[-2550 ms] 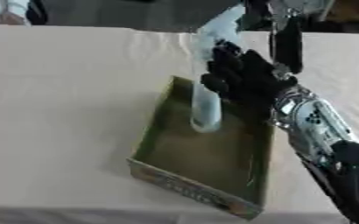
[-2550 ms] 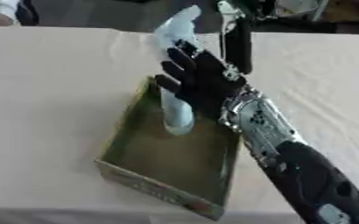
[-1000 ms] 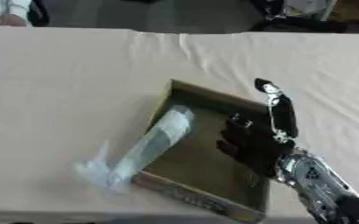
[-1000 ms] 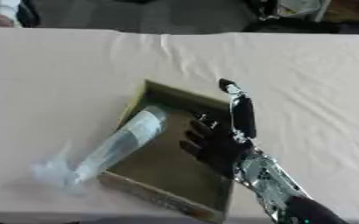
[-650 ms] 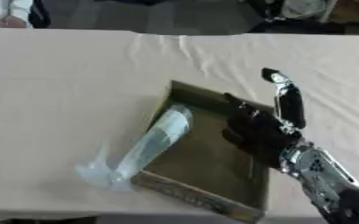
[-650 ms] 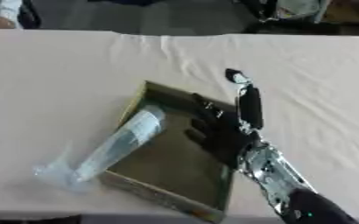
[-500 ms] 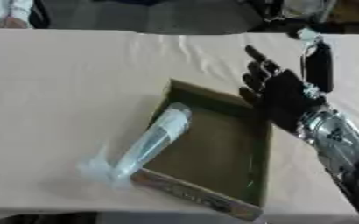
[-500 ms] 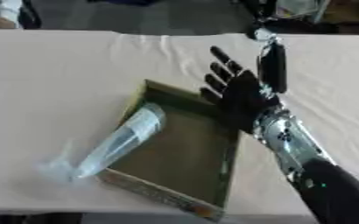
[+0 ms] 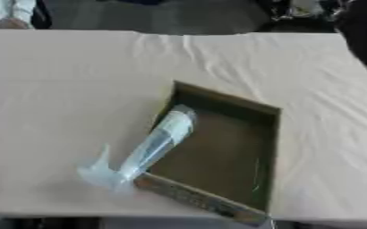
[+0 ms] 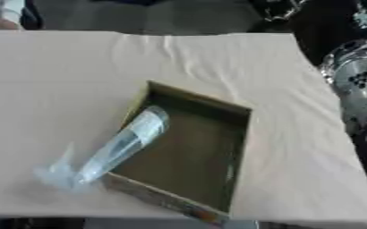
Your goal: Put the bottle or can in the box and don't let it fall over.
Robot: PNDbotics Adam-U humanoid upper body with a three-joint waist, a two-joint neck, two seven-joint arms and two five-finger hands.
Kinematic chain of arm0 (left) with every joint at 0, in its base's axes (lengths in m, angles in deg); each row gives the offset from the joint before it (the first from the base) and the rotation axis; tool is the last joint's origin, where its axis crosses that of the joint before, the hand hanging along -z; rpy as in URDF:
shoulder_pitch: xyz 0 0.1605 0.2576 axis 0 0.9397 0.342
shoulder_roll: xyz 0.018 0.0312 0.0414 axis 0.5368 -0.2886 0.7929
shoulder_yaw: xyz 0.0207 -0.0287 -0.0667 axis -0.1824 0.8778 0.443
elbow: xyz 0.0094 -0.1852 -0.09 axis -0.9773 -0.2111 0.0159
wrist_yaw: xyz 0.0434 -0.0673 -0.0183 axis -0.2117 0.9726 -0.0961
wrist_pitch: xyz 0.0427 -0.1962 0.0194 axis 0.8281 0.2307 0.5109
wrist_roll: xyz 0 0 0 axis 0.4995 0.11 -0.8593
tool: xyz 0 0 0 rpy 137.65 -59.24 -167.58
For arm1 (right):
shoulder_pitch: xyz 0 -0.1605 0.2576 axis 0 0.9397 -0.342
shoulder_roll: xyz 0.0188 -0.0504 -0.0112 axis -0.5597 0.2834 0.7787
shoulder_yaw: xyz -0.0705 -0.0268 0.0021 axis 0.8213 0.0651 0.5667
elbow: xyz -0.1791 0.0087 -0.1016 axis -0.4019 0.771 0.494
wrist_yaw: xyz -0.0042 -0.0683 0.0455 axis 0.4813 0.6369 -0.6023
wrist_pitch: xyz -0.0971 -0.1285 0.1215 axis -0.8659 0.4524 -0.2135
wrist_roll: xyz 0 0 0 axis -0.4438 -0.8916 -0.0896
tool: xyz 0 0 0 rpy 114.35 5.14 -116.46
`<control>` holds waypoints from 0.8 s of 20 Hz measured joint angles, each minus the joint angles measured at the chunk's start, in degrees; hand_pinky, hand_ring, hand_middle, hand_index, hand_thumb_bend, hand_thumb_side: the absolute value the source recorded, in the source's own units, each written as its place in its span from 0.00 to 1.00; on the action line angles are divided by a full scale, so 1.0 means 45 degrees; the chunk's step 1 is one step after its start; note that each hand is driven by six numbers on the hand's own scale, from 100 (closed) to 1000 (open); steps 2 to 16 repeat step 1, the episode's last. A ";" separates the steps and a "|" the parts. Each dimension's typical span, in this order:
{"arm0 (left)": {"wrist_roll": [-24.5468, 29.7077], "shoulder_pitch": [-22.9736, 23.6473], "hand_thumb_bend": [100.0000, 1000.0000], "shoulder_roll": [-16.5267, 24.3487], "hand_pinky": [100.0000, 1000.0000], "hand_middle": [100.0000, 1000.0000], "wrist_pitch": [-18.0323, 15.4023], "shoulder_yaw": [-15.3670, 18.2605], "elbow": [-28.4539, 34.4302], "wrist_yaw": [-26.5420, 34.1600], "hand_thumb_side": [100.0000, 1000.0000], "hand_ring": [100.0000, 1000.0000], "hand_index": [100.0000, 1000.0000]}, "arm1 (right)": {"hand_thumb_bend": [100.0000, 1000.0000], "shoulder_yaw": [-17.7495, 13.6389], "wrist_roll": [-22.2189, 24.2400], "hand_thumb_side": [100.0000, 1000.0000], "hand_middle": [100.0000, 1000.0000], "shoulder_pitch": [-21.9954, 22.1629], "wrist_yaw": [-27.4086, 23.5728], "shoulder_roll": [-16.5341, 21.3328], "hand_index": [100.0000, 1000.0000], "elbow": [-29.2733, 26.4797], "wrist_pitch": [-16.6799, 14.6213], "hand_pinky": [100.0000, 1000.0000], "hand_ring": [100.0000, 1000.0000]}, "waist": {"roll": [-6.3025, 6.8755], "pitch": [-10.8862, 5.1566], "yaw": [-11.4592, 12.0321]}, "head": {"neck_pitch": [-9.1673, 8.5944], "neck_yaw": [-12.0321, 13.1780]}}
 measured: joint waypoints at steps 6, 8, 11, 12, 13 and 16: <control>-0.0006 -0.0011 0.51 0.0000 0.91 0.78 0.0006 0.0000 0.0000 0.0000 0.68 0.92 0.80 | 0.07 -0.0314 0.0147 0.68 1.00 0.0194 0.0194 0.0048 0.95 0.0000 -0.0195 1.00 1.00 | -0.0002 0.0010 0.0015 | -0.0002 -0.0001; -0.0006 -0.0011 0.51 0.0000 0.91 0.78 0.0006 0.0000 0.0000 0.0000 0.68 0.92 0.80 | 0.07 -0.0314 0.0147 0.68 1.00 0.0194 0.0194 0.0048 0.95 0.0000 -0.0195 1.00 1.00 | -0.0002 0.0010 0.0015 | -0.0002 -0.0001; -0.0006 -0.0011 0.51 0.0000 0.91 0.78 0.0006 0.0000 0.0000 0.0000 0.68 0.92 0.80 | 0.07 -0.0314 0.0147 0.68 1.00 0.0194 0.0194 0.0048 0.95 0.0000 -0.0195 1.00 1.00 | -0.0002 0.0010 0.0015 | -0.0002 -0.0001; -0.0006 -0.0011 0.51 0.0000 0.91 0.78 0.0006 0.0000 0.0000 0.0000 0.68 0.92 0.80 | 0.07 -0.0314 0.0147 0.68 1.00 0.0194 0.0194 0.0048 0.95 0.0000 -0.0195 1.00 1.00 | -0.0002 0.0010 0.0015 | -0.0002 -0.0001; -0.0006 -0.0011 0.51 0.0000 0.91 0.78 0.0006 0.0000 0.0000 0.0000 0.68 0.92 0.80 | 0.07 -0.0314 0.0147 0.68 1.00 0.0194 0.0194 0.0048 0.95 0.0000 -0.0195 1.00 1.00 | -0.0002 0.0010 0.0015 | -0.0002 -0.0001; -0.0006 -0.0011 0.51 0.0000 0.91 0.78 0.0006 0.0000 0.0000 0.0000 0.68 0.92 0.80 | 0.07 -0.0314 0.0147 0.68 1.00 0.0194 0.0194 0.0048 0.95 0.0000 -0.0195 1.00 1.00 | -0.0002 0.0010 0.0015 | -0.0002 -0.0001</control>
